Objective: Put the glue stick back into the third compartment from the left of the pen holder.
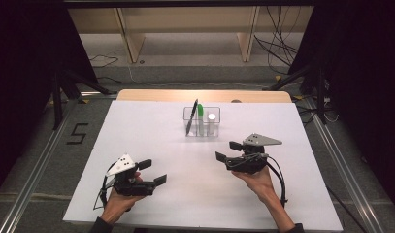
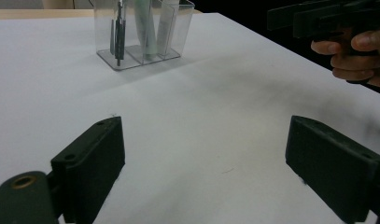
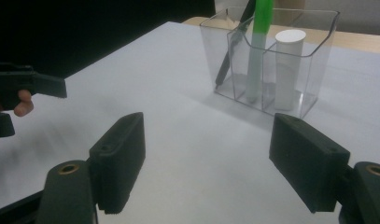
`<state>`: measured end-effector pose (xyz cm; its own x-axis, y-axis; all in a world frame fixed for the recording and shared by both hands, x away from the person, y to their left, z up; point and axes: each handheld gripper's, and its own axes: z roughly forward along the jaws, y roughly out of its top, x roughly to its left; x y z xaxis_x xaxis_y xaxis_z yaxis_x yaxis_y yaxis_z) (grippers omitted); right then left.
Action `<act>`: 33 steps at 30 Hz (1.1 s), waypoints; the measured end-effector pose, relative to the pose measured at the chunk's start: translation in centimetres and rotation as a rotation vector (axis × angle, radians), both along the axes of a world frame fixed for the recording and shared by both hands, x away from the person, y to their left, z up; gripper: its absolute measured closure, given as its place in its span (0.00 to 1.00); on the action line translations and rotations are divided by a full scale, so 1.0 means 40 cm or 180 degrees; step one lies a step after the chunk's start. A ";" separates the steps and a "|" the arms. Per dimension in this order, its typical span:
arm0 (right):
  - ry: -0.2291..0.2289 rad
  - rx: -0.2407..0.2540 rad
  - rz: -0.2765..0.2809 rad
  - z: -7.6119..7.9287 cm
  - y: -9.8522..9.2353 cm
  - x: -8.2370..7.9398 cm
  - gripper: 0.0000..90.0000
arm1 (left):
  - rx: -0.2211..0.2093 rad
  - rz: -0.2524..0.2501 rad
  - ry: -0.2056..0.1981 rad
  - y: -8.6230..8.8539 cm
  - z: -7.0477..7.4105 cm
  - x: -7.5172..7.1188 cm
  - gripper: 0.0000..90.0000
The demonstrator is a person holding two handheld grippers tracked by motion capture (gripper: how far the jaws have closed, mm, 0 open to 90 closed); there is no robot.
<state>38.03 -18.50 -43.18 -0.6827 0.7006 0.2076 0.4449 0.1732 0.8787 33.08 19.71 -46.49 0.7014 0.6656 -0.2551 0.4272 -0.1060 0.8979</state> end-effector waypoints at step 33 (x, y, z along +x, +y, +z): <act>-0.0072 0.0102 -0.0052 -0.039 -0.069 -0.112 0.22 | -0.0024 -0.0053 0.0011 -0.002 0.004 -0.003 0.12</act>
<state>33.53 -21.26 -44.74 -0.6760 0.7049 0.2149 0.4275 0.1376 0.8935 32.98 19.61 -46.35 0.7113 0.6520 -0.2625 0.4287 -0.1064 0.8972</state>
